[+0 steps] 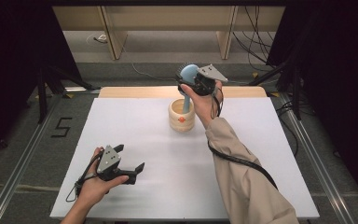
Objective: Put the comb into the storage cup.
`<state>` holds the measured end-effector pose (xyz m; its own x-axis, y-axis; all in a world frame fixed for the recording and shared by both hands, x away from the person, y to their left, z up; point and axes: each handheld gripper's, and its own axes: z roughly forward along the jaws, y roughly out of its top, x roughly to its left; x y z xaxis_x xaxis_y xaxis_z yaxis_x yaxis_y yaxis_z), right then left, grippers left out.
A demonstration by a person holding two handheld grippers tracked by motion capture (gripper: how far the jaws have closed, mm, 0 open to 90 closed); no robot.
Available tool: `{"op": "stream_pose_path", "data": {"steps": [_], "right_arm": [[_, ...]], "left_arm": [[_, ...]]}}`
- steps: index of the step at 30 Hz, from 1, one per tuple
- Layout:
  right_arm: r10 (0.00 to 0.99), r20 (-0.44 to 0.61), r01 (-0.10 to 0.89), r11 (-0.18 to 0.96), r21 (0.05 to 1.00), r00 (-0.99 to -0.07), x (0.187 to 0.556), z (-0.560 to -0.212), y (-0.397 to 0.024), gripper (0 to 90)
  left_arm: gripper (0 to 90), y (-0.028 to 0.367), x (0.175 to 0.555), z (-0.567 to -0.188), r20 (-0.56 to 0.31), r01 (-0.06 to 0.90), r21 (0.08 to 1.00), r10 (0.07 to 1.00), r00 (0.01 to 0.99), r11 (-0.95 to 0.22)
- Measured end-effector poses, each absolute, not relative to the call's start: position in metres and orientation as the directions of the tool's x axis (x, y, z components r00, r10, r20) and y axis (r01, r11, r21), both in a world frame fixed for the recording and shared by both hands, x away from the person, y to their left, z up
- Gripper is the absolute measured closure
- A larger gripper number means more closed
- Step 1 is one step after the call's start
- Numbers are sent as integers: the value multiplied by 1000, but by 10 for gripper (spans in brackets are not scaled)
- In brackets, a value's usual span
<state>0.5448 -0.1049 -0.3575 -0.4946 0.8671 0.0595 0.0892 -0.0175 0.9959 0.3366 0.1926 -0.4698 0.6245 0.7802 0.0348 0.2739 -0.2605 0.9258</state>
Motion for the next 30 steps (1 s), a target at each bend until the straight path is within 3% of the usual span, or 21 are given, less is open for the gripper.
{"op": "stream_pose_path", "data": {"steps": [30], "right_arm": [[868, 53, 112, 3, 994, -495, 545, -377, -103, 203]], "left_arm": [[0, 193, 337, -470, 34, 274, 925, 779, 626, -261]]}}
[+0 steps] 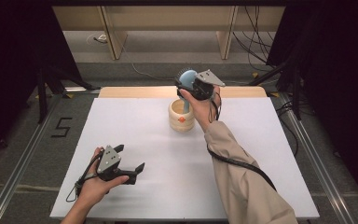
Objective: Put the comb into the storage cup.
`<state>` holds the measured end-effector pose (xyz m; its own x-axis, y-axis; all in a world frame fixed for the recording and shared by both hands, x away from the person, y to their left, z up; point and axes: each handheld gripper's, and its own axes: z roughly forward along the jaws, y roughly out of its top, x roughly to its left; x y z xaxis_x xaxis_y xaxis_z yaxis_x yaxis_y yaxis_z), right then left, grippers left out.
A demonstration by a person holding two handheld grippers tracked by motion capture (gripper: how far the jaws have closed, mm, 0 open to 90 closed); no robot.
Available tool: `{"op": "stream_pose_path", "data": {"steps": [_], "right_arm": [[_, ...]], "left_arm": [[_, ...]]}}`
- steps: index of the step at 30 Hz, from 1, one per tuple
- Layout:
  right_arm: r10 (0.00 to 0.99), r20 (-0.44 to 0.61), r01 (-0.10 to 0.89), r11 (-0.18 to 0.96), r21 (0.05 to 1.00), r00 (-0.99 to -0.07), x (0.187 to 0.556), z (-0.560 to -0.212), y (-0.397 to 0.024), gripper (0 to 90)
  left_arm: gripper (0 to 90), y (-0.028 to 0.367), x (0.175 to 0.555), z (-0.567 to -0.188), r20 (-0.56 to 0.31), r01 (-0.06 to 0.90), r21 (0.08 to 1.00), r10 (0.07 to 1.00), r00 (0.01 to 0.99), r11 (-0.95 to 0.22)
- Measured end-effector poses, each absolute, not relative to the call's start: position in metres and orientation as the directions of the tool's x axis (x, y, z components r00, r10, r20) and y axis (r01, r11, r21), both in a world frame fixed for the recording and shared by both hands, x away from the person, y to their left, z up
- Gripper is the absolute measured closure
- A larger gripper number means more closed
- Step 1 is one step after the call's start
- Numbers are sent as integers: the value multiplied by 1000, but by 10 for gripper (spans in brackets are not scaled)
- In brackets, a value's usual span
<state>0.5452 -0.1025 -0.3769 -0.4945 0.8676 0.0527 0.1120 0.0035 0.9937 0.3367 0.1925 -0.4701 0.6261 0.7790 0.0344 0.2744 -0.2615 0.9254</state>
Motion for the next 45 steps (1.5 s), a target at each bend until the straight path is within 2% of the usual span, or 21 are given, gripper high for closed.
{"op": "stream_pose_path", "data": {"steps": [45], "right_arm": [[864, 48, 111, 9, 994, -501, 538, -397, -102, 202]], "left_arm": [[0, 192, 337, -471, 34, 274, 925, 777, 628, -263]]}}
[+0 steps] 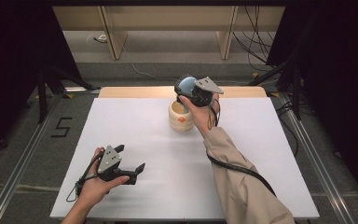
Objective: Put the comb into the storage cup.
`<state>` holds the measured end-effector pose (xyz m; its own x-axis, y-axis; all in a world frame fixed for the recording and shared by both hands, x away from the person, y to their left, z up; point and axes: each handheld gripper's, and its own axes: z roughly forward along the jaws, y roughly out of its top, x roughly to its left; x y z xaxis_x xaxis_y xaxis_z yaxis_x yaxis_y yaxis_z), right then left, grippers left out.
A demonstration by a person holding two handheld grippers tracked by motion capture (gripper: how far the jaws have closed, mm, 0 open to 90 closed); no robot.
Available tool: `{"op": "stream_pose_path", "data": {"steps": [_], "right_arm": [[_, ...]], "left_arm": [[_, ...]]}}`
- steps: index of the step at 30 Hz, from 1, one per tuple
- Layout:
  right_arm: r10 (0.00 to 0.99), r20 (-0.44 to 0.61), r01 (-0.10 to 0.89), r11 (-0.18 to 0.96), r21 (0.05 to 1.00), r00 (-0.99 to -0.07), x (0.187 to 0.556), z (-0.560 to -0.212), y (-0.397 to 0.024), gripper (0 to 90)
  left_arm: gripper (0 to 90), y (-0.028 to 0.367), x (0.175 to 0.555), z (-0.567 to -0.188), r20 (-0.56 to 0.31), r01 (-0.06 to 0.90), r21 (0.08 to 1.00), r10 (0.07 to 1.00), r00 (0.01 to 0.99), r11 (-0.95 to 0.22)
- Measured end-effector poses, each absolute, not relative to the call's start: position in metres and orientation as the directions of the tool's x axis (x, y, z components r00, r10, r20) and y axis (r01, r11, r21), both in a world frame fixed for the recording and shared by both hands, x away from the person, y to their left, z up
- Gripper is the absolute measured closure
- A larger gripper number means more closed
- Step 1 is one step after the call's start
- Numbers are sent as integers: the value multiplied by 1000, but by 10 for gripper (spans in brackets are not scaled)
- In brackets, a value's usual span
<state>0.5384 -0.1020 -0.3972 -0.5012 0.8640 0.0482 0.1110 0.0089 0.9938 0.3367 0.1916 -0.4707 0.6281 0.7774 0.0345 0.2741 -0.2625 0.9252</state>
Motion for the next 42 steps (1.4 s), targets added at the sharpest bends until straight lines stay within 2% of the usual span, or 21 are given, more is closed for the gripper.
{"op": "stream_pose_path", "data": {"steps": [25, 42], "right_arm": [[847, 13, 100, 48, 994, -531, 523, -399, -108, 198], [843, 24, 106, 39, 994, -538, 511, -397, -120, 180]], "left_arm": [[0, 191, 337, -471, 38, 275, 924, 778, 627, -267], [0, 190, 337, -471, 39, 276, 923, 777, 628, -269]]}}
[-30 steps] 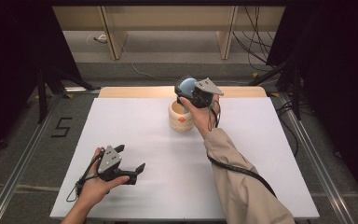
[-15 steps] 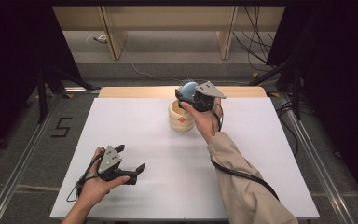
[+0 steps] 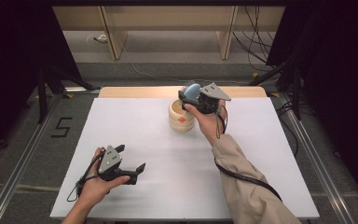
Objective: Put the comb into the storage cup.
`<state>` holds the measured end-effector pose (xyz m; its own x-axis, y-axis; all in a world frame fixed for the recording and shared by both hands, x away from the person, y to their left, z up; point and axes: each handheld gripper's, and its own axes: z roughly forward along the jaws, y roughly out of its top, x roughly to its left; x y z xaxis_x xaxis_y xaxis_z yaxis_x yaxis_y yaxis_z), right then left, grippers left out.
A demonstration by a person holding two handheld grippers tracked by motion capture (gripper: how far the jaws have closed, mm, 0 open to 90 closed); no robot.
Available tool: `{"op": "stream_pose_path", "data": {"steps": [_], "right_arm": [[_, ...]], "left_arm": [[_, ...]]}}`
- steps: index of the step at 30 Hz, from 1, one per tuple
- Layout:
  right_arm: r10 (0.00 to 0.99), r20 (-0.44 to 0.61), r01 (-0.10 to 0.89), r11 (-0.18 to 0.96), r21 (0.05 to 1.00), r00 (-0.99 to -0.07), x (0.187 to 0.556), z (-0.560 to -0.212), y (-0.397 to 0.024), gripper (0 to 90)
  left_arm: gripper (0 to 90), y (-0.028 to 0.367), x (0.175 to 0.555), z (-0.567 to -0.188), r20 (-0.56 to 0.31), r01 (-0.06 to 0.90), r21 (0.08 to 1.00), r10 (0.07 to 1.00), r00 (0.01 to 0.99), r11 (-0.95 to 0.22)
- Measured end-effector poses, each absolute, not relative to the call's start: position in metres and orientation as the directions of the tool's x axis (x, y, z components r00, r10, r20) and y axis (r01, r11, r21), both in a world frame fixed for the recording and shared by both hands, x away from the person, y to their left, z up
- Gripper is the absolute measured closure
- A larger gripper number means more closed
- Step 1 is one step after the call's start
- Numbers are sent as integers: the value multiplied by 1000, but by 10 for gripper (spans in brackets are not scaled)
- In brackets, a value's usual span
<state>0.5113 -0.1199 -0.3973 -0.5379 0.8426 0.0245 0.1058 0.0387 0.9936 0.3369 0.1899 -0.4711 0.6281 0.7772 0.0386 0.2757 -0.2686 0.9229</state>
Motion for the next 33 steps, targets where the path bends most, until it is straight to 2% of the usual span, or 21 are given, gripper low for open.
{"op": "stream_pose_path", "data": {"steps": [8, 13, 16, 33], "right_arm": [[841, 48, 126, 24, 992, -539, 511, -398, -123, 147], [820, 57, 145, 32, 989, -570, 511, -396, -125, 41], [813, 51, 149, 44, 988, -580, 510, -395, -124, 14], [790, 33, 151, 75, 986, -613, 499, -394, -125, 4]], "left_arm": [[0, 190, 337, -471, 36, 277, 923, 778, 627, -267], [0, 190, 337, -472, 37, 277, 923, 778, 627, -268], [0, 190, 337, -471, 38, 276, 923, 777, 628, -268], [0, 190, 337, -472, 35, 278, 923, 779, 626, -265]]}}
